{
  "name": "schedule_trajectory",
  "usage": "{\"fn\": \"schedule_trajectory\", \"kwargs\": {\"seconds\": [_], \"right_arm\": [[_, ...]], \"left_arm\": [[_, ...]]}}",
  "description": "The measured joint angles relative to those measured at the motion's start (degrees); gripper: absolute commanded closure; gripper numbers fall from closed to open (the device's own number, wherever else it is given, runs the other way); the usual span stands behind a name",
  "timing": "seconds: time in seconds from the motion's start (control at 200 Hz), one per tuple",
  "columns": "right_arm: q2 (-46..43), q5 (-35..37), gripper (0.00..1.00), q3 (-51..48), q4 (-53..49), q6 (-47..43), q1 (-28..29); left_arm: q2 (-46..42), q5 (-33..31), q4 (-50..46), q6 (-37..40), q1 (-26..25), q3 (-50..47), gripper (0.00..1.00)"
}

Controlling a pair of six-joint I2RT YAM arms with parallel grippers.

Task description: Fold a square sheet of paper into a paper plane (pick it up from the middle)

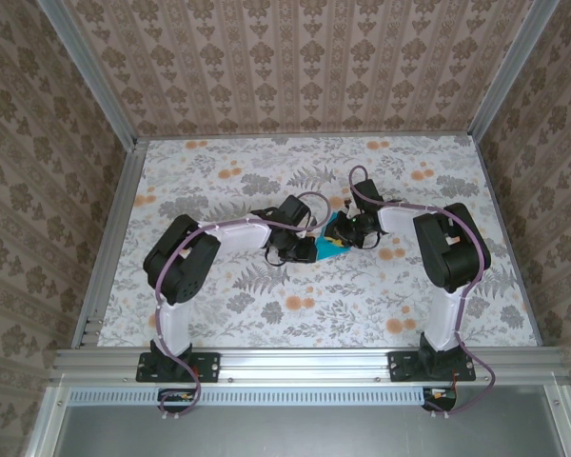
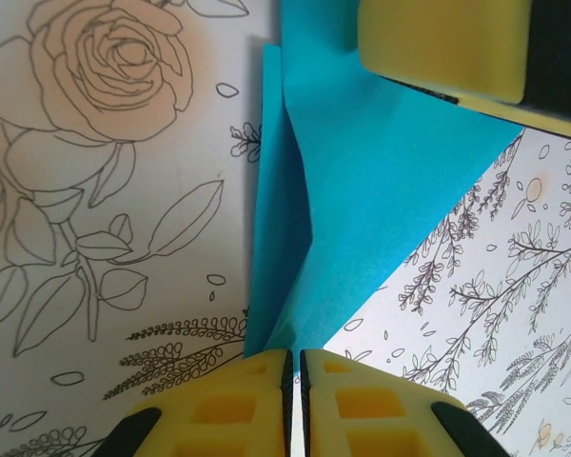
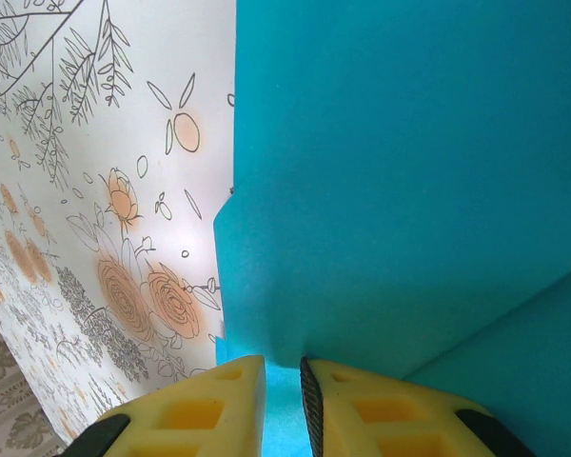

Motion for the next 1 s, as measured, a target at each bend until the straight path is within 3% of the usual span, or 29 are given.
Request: {"fn": "schedule_trajectory", "kwargs": {"seconds": [1.005], "right_arm": [[0.2, 0.0, 0.77, 0.1, -0.1, 0.0, 0.0]], "left_arm": [[-2.0, 0.8, 6.6, -1.2, 0.7, -6.0, 0.89]]}}
